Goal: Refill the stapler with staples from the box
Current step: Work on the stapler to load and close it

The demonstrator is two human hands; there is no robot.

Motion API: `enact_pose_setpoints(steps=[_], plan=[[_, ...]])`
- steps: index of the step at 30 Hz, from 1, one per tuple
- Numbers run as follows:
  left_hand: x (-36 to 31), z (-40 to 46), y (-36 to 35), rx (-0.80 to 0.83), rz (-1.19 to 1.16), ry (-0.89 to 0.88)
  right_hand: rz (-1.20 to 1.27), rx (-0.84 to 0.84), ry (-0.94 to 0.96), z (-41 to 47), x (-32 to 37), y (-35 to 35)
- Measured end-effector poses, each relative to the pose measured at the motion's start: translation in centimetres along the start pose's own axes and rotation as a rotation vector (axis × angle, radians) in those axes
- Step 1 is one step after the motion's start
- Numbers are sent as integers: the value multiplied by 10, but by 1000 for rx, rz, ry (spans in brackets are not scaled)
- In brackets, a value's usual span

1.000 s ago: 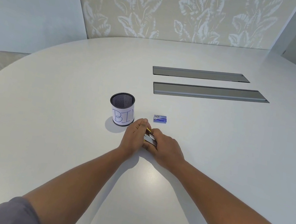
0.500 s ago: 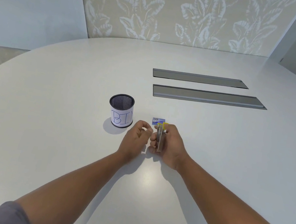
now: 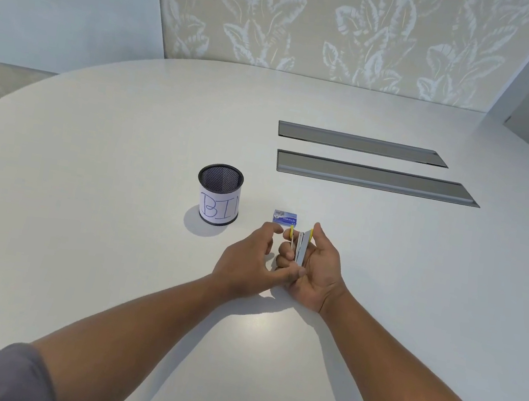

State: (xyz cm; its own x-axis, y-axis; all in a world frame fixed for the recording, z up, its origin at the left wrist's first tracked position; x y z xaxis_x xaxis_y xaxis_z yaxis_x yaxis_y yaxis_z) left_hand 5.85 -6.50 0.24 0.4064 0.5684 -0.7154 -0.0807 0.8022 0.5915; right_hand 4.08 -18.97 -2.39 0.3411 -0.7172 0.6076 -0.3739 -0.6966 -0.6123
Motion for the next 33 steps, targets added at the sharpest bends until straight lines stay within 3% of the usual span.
enact_pose_setpoints(steps=[18,33], plan=[[-8,0,1,25,-7,-82,-135,-5,56,-4,-3,-8],[-4,-1,1,79,20,-49,-130,18,28,-4,-3,-10]])
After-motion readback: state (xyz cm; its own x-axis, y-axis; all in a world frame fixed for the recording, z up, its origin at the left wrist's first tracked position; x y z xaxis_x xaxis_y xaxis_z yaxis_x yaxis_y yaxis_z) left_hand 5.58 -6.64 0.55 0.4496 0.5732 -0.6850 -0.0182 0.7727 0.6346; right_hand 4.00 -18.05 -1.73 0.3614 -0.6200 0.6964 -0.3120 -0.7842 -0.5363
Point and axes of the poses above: each hand's wrist, its own z-axis towards the middle knuckle, its own y-axis out of the back of the hand, x = y × z, the point moved 6 cm from there along z, towards the middle knuckle, and after that the axes turned 15 degrees about -x, right-handed, at the moved point
